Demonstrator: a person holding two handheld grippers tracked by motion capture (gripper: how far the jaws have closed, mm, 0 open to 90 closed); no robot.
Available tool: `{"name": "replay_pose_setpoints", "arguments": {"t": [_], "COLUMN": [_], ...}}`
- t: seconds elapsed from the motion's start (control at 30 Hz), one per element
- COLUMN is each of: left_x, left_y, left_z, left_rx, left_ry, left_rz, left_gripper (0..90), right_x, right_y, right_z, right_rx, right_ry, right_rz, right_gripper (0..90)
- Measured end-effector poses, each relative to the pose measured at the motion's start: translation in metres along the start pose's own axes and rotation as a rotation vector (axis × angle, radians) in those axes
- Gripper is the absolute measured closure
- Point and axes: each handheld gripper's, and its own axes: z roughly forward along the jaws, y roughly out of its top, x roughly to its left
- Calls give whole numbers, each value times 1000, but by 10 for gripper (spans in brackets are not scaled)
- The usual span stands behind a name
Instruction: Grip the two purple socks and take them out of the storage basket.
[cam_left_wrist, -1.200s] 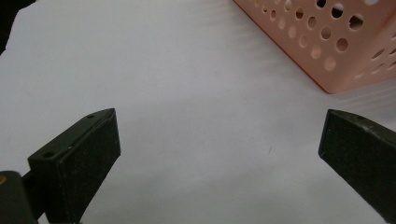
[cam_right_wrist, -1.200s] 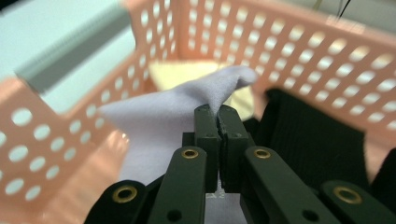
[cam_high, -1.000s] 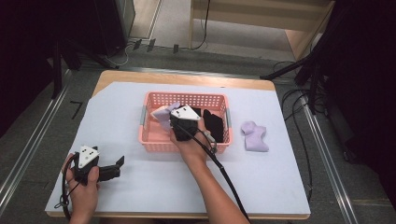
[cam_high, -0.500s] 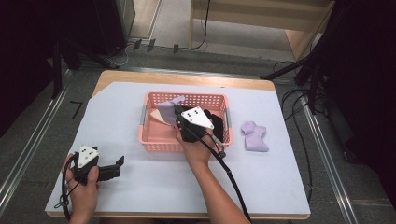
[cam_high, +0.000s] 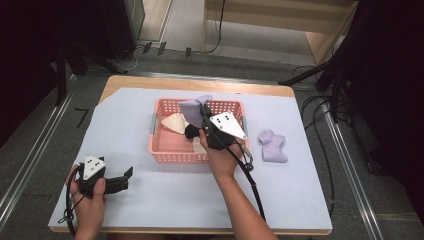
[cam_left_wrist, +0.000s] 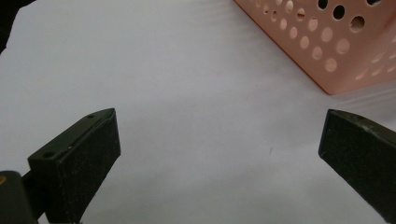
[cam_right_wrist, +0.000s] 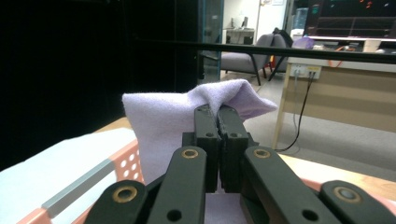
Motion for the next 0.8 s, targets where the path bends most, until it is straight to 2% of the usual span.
{"name": "replay_pose_setpoints", "arguments": {"t": [0.13, 0.37, 0.8], "left_x": [0, 0, -1], "left_y": [0, 0, 0], "left_z": [0, 0, 0], "left_rx": [-2, 1, -6], "left_ry": [1, 1, 4], "left_rz": [-1, 3, 1], "left_gripper": [0, 0, 0], "right_x": [-12, -43, -88], "right_y": [5, 13, 8], "right_z": [-7, -23, -50], "right_rx": [-14, -48, -44], "right_ry": [-24, -89, -190], "right_rz": [2, 14, 23], "right_gripper": [889, 889, 889]}}
